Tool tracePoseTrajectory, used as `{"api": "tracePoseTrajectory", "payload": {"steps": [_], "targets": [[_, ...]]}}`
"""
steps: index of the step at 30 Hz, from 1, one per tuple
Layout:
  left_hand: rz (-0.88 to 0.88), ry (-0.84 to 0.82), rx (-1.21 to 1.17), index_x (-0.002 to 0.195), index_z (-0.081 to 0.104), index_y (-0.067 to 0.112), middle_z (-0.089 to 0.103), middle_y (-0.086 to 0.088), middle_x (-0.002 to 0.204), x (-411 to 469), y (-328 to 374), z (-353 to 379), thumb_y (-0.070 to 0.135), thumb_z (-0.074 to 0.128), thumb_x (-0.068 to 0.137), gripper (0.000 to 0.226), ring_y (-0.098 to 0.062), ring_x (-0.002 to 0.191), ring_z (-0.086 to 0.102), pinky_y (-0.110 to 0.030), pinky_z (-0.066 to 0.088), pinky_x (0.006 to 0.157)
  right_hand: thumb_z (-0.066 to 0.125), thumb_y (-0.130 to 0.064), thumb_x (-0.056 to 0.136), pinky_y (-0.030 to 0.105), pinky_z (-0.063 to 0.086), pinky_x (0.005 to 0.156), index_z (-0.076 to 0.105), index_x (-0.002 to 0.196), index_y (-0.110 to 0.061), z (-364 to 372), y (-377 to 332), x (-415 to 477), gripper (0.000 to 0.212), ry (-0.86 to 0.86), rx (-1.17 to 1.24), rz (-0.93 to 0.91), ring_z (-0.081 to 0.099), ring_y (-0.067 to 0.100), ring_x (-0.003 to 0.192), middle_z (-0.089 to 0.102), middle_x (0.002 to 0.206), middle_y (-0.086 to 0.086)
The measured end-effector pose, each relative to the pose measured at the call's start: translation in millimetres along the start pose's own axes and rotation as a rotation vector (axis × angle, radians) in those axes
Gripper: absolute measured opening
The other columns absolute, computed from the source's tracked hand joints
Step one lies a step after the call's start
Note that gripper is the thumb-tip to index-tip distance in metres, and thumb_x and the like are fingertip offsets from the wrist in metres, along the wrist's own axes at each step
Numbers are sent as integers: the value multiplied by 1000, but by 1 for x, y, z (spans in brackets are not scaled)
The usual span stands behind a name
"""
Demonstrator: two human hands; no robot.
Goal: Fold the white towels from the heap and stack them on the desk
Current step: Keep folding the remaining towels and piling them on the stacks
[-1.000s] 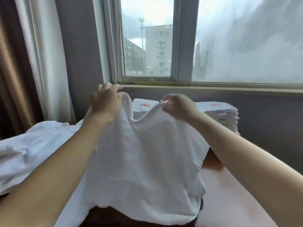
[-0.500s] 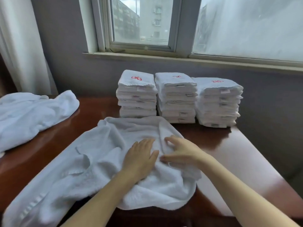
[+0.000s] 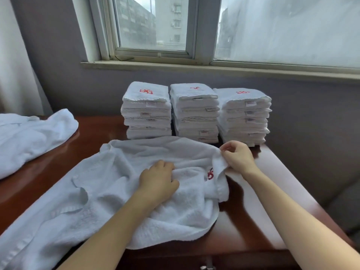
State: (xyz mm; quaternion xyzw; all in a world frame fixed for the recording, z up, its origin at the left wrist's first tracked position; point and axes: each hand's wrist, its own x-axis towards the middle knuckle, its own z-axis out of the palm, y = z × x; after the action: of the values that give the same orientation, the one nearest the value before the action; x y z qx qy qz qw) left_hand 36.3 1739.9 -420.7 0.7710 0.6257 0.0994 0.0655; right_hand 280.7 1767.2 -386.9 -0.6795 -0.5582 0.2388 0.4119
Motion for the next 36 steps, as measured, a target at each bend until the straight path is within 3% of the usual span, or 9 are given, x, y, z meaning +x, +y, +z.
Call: {"api": "tracePoseTrajectory", "payload": {"steps": [3, 6, 9, 12, 16, 24, 27, 32, 36], "targets": [[-28, -25, 26, 127, 47, 26, 48, 4, 123, 4, 6, -4, 35, 48, 90, 38, -17, 98, 52, -31, 45, 77, 56, -3, 80, 33, 53, 76, 65, 77, -28, -3, 10, 1, 26, -9, -67, 6, 65, 19, 80, 69, 78, -5], [-35, -35, 39, 125, 48, 26, 48, 5, 119, 6, 8, -5, 36, 50, 88, 38, -16, 93, 50, -30, 44, 73, 65, -26, 85, 33, 50, 80, 66, 92, -27, -4, 0, -3, 7, 39, -56, -110, 64, 13, 89, 67, 89, -9], [-36, -29, 36, 122, 48, 26, 48, 6, 117, 5, 8, -5, 36, 50, 88, 35, -15, 92, 49, -29, 42, 71, 73, -52, 74, 31, 48, 79, 57, 111, -30, -1, -16, -12, 45, -75, -177, -204, 56, 6, 91, 51, 106, -8], [-39, -10, 31, 117, 48, 23, 49, 5, 115, 3, 8, -7, 31, 49, 91, 26, -17, 89, 51, -30, 40, 68, 73, -34, 70, 32, 51, 74, 46, 126, -28, 1, -21, -18, 62, -305, -445, -135, 55, 14, 92, 43, 112, -2], [-50, 12, 64, 105, 49, 19, 51, 1, 113, 3, 7, -12, 21, 46, 93, 12, -21, 89, 53, -32, 39, 68, 58, -3, 74, 39, 57, 70, 60, 111, -22, -5, -15, -15, 42, -213, -311, -136, 59, 20, 89, 59, 102, -1], [-78, 10, 126, 97, 59, 20, 60, 4, 106, 7, -3, -19, 16, 37, 93, 22, -19, 91, 54, -30, 41, 69, 55, -7, 83, 34, 46, 86, 64, 114, -23, -2, -6, -19, 36, -86, -556, -360, 52, 19, 113, 60, 117, -6], [-101, 66, 39, 120, 60, 29, 61, 6, 125, 10, -20, -22, 14, 34, 96, 38, -19, 110, 57, -31, 44, 85, 57, -19, 86, 36, 45, 98, 63, 124, -28, 10, -18, -23, 40, -223, -494, -468, 52, 17, 122, 61, 128, -6], [-49, 33, 183, 143, 45, 30, 50, 4, 144, 14, -51, -26, 11, 43, 97, 49, -21, 130, 47, -35, 44, 94, 43, -29, 93, 40, 42, 106, 50, 139, -32, 30, -26, -19, 47, -470, -509, -270, 50, 22, 128, 53, 142, -1], [-19, -7, 233, 128, 57, 21, 52, -2, 132, 15, -61, -25, 25, 47, 101, 30, -24, 120, 51, -38, 48, 88, 33, -36, 101, 42, 48, 89, 59, 101, -16, 42, -30, -16, 32, -431, -609, -258, 59, 29, 104, 64, 109, 3]]}}
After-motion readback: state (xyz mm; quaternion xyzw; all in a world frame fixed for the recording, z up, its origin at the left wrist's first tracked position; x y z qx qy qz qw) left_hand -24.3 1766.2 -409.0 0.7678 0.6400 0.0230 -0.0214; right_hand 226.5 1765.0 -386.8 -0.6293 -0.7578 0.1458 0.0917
